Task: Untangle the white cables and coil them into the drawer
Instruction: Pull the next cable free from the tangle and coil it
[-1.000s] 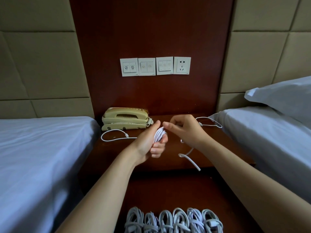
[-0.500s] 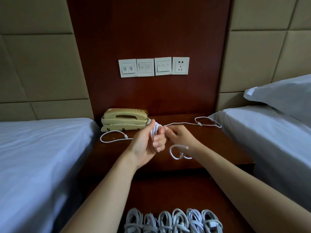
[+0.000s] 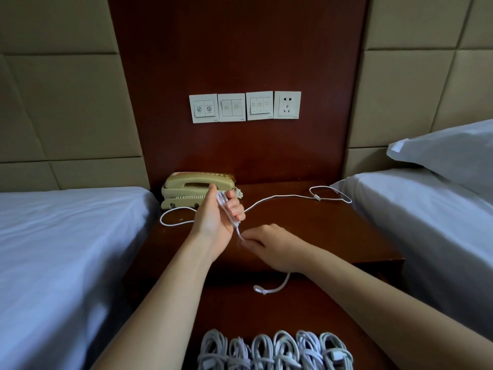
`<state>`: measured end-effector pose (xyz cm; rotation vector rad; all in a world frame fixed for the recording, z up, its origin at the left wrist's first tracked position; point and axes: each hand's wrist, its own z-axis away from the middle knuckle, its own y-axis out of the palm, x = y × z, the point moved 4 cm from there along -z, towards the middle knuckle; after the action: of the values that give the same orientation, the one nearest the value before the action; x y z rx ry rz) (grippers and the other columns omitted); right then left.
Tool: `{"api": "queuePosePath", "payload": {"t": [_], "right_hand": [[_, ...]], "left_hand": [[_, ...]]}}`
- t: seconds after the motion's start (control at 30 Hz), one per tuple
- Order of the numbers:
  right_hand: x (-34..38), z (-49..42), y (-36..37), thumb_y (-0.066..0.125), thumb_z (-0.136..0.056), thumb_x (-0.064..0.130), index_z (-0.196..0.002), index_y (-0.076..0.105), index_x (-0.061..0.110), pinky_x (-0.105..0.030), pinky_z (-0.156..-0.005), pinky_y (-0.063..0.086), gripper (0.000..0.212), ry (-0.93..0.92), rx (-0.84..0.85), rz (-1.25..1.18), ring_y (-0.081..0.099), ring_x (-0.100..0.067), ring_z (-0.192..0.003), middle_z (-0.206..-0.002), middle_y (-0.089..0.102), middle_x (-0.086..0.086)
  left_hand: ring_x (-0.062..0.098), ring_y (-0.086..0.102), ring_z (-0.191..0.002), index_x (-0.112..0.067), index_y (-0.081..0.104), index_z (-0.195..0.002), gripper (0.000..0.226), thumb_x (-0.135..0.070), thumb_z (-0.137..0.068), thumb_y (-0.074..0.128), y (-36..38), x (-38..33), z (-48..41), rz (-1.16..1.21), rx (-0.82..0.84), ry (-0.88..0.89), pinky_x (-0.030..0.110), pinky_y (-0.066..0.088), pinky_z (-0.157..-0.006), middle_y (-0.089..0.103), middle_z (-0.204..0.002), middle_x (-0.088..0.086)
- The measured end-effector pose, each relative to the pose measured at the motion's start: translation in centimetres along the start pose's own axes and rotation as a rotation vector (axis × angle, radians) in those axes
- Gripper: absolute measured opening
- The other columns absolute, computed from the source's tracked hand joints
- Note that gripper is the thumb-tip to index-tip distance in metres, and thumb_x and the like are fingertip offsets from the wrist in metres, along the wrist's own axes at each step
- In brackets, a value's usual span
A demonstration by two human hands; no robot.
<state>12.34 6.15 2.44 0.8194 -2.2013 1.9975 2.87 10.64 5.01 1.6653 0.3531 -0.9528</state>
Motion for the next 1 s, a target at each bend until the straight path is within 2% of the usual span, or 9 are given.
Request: {"api": "queuePosePath", "payload": {"t": [0.13, 0.27, 0.4, 0.47, 0.53, 0.6, 0.67, 0.83, 1.0], "right_hand": [[1.1, 0.5, -0.2, 0.043, -0.098, 0.026, -0.088, 0.059, 0.012, -0.044, -0.076, 0.048, 0.023, -0.032, 0.073, 0.058, 0.056, -0.022, -0.078, -0.084, 0.062, -0.006], [2.2, 1.1, -0.6, 0.045, -0.098, 0.029, -0.078, 0.051, 0.013, -0.037, -0.066, 0.041, 0.027, -0.059, 0.082, 0.138, 0.05, -0.021, -0.071, -0.075, 0.055, -0.003], [3.4, 1.6, -1.7, 0.043, -0.098, 0.033, -0.077, 0.049, 0.018, -0.032, -0.064, 0.036, 0.027, -0.103, 0.008, 0.222, 0.047, -0.019, -0.07, -0.074, 0.051, 0.001], [3.8, 1.9, -2.4, 0.045, -0.097, 0.033, -0.077, 0.05, 0.018, -0.03, -0.063, 0.033, 0.026, -0.129, -0.06, 0.231, 0.045, -0.018, -0.069, -0.072, 0.049, 0.003], [3.9, 2.1, -3.2, 0.045, -0.097, 0.035, -0.078, 0.051, 0.019, -0.03, -0.061, 0.033, 0.026, -0.139, -0.143, 0.237, 0.048, -0.021, -0.069, -0.071, 0.051, 0.004], [3.9, 2.2, -3.9, 0.044, -0.096, 0.037, -0.084, 0.059, 0.021, -0.033, -0.059, 0.037, 0.025, -0.151, -0.209, 0.259, 0.056, -0.023, -0.074, -0.075, 0.058, 0.004], [3.4, 2.2, -4.6, 0.044, -0.095, 0.039, -0.087, 0.062, 0.027, -0.035, -0.062, 0.044, 0.022, -0.149, -0.261, 0.275, 0.06, -0.022, -0.08, -0.081, 0.064, 0.006], [1.7, 2.1, -5.5, 0.039, -0.092, 0.047, -0.086, 0.058, 0.029, -0.038, -0.064, 0.046, 0.027, -0.112, -0.409, 0.317, 0.061, -0.029, -0.083, -0.086, 0.066, 0.002], [0.6, 2.3, -5.9, 0.037, -0.084, 0.051, -0.077, 0.057, 0.023, -0.036, -0.056, 0.044, 0.035, -0.121, -0.515, 0.303, 0.061, -0.025, -0.069, -0.071, 0.063, 0.003]], "left_hand": [[0.006, 0.03, -0.034, -0.014, 0.039, -0.068, 0.052, -0.047, -0.101, 0.017, -0.7, -0.3, -0.4, -0.021, -0.039, 0.011, 0.017, 0.03, -0.036, 0.032, -0.042, -0.006], [0.007, 0.032, -0.033, -0.013, 0.039, -0.068, 0.051, -0.046, -0.101, 0.017, -1.4, -0.5, -0.5, -0.126, -0.102, 0.028, 0.02, 0.03, -0.042, 0.032, -0.04, -0.006], [0.008, 0.03, -0.03, -0.011, 0.038, -0.068, 0.053, -0.046, -0.101, 0.016, -1.2, -0.3, -0.6, -0.222, -0.12, 0.024, 0.025, 0.023, -0.049, 0.03, -0.036, -0.005], [0.007, 0.03, -0.028, -0.01, 0.038, -0.069, 0.053, -0.046, -0.101, 0.016, -1.0, -0.1, -0.5, -0.336, -0.1, 0.028, 0.022, 0.027, -0.043, 0.03, -0.036, -0.005], [0.007, 0.034, -0.029, -0.009, 0.042, -0.069, 0.053, -0.044, -0.101, 0.017, -1.0, 0.3, -0.4, -0.576, -0.086, 0.053, 0.015, 0.028, -0.036, 0.035, -0.042, -0.001], [0.007, 0.039, -0.032, -0.009, 0.045, -0.064, 0.057, -0.043, -0.101, 0.017, -0.8, 0.6, -0.1, -0.767, -0.039, 0.076, 0.015, 0.031, -0.036, 0.04, -0.047, 0.002], [0.007, 0.042, -0.033, -0.006, 0.045, -0.055, 0.066, -0.042, -0.101, 0.012, -0.3, 0.8, 0.1, -0.868, 0.045, 0.103, 0.017, 0.035, -0.04, 0.044, -0.039, 0.001], [0.009, 0.04, -0.035, -0.007, 0.04, -0.058, 0.069, -0.047, -0.098, 0.0, 0.8, 2.0, 0.7, -0.846, 0.225, -0.015, 0.018, 0.034, -0.04, 0.042, -0.04, -0.003], [0.011, 0.037, -0.036, -0.01, 0.042, -0.061, 0.065, -0.056, -0.095, 0.009, 1.0, 2.7, 1.0, -0.834, 0.278, -0.093, 0.02, 0.033, -0.042, 0.036, -0.042, -0.004]]}}
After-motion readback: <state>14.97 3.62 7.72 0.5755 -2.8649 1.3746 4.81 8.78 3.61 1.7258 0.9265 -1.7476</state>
